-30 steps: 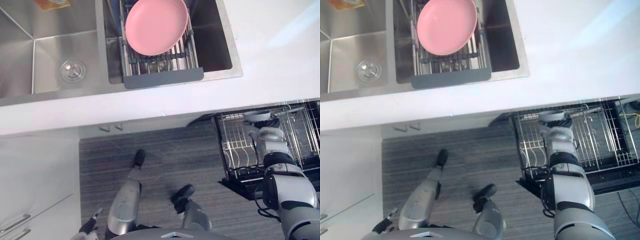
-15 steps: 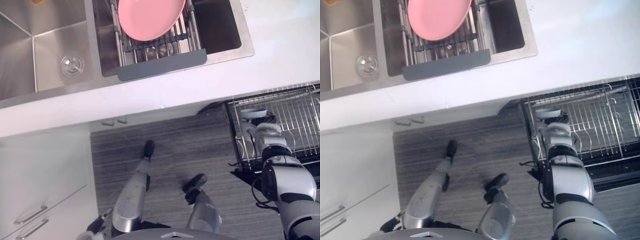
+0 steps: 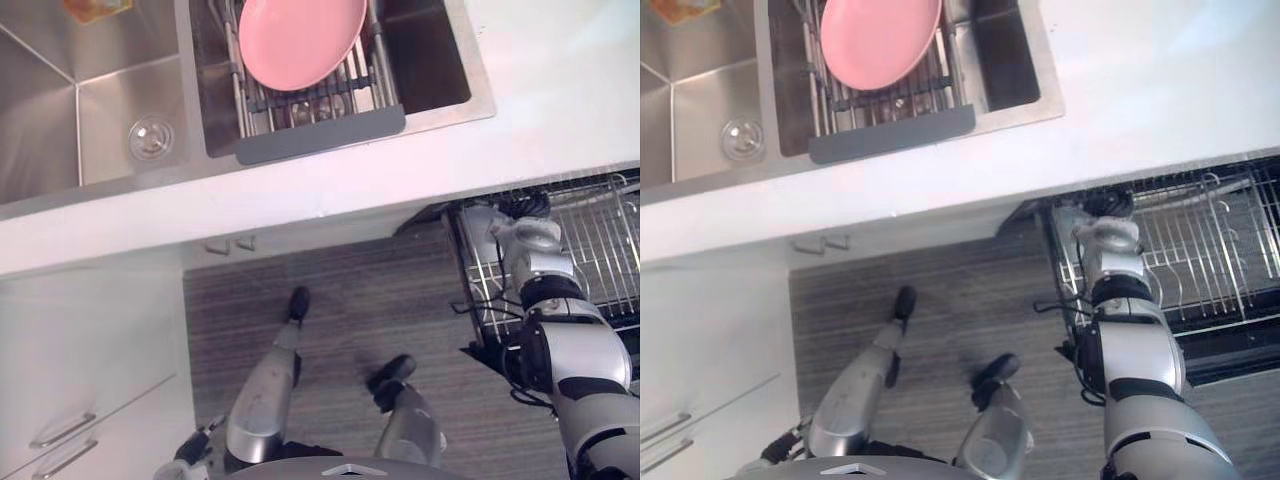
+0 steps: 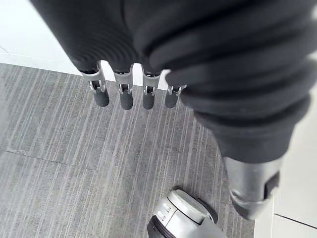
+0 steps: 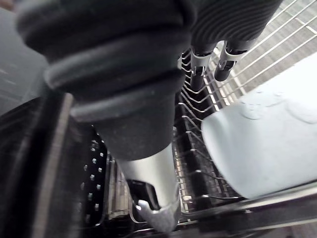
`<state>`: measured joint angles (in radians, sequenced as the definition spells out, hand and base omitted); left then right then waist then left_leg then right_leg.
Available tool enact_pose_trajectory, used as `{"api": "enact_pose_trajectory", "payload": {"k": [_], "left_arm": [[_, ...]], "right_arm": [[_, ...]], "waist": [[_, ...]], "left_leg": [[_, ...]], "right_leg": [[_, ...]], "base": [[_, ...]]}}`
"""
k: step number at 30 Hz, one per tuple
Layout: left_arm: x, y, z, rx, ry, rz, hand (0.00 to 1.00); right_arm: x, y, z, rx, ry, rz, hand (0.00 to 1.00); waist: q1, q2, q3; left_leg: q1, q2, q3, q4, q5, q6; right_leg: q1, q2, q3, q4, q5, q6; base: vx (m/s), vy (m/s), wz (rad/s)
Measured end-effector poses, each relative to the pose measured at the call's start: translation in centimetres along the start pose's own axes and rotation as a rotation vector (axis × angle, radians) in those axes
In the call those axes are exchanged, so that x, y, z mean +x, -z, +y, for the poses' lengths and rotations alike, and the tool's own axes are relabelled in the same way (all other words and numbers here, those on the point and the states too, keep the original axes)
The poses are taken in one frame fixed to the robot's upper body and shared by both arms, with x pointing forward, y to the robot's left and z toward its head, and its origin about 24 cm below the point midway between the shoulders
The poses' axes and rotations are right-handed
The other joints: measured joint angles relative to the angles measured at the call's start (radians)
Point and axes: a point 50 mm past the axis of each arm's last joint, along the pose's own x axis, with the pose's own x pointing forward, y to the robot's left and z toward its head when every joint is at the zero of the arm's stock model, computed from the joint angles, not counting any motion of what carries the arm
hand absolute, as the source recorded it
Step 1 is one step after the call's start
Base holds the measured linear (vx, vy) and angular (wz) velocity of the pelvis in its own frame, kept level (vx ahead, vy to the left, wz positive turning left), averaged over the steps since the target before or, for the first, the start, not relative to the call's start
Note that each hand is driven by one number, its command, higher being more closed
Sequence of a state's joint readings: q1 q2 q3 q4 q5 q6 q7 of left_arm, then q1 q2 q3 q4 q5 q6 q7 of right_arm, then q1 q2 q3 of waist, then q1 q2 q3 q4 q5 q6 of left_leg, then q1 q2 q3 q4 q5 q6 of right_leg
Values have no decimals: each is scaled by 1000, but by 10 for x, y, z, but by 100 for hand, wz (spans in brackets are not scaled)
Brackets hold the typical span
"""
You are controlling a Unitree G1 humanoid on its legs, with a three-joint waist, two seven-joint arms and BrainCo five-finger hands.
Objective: Walk over to the sink, pick up the cup, carry it to the dishwasher, place the cup inside the dishwasher, then close the dishwasher door
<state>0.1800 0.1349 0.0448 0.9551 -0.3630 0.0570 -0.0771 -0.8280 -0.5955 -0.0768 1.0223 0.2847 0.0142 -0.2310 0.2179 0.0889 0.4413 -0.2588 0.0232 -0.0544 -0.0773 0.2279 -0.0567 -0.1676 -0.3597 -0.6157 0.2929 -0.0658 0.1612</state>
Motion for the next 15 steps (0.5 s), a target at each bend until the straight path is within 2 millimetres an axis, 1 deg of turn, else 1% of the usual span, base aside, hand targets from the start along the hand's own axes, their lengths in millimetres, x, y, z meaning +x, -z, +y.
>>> {"api": "enact_pose_trajectory", "payload": {"k": [1,3,4,5,6,7,8,9,11,12,13,14,15], "left_arm": [[0,0,0,0,-2,-1,0],[0,-1,2,-14,-12,-6,0],[0,-1,2,-32,-21,-8,0],[0,0,1,-38,-24,-3,0],[0,1,1,-42,-27,1,0],[0,2,1,-55,-33,8,0],[0,3,3,-63,-44,20,0],[0,3,4,-64,-50,24,0],[-1,3,8,-68,-64,31,0],[-1,3,10,-71,-71,33,0],[-2,4,11,-82,-82,37,0],[-2,5,11,-83,-86,40,0],[-2,8,11,-85,-91,48,0]], "right_arm": [[-2,0,6,21,-15,-12,0],[-8,8,13,41,-23,-9,0],[-12,12,19,55,-32,-16,0],[-17,17,25,67,-50,-17,0],[-20,20,28,75,-59,-14,0],[-26,29,35,86,-70,1,0],[-34,41,40,97,-84,17,0],[-39,47,42,101,-93,25,0],[-57,64,48,128,-112,43,0],[-61,68,48,136,-118,49,0],[-71,75,48,150,-125,57,0],[-75,79,46,164,-122,63,0],[-87,92,36,221,-94,93,0]], "waist": [[-3,0,0],[-9,-3,-1],[-12,-6,-3],[-20,-13,-7],[-24,-17,-11],[-32,-31,-23],[-36,-49,-48],[-42,-57,-66],[-68,-86,-125],[-73,-93,-144],[-87,-99,-179],[-94,-100,-195],[-109,-101,-237]], "left_leg": [[17,5,4,0,-4,-4],[33,19,12,0,-10,-12],[37,30,24,0,-11,-15],[40,41,31,0,-15,-24],[42,45,35,0,-15,-25],[56,52,51,0,-17,-29],[70,59,68,0,-24,-38],[76,60,77,0,-25,-40],[123,64,115,0,-37,-51],[133,66,126,0,-42,-57],[155,71,147,0,-51,-53],[168,74,158,-1,-58,-52],[205,85,191,-1,-77,-46]], "right_leg": [[15,6,4,-6,-1,-1],[33,23,6,-23,1,-5],[41,40,10,-44,10,-8],[48,56,15,-68,23,-12],[51,64,18,-79,29,-13],[65,75,27,-100,41,-13],[79,86,38,-126,56,-15],[87,90,40,-140,61,-14],[135,104,63,-194,81,-10],[144,109,71,-209,86,-11],[165,122,88,-237,97,-10],[176,126,95,-251,101,-10],[201,141,116,-278,108,-14]], "base": [[-67,-73,-16],[-69,-80,-17],[-64,-80,-23],[-54,-81,-24],[-35,-77,-27],[0,-91,-35],[18,-87,-34],[52,-77,-30],[49,-50,-35],[32,-51,-49],[23,-44,-39],[26,-64,-62],[13,-50,-53]]}}
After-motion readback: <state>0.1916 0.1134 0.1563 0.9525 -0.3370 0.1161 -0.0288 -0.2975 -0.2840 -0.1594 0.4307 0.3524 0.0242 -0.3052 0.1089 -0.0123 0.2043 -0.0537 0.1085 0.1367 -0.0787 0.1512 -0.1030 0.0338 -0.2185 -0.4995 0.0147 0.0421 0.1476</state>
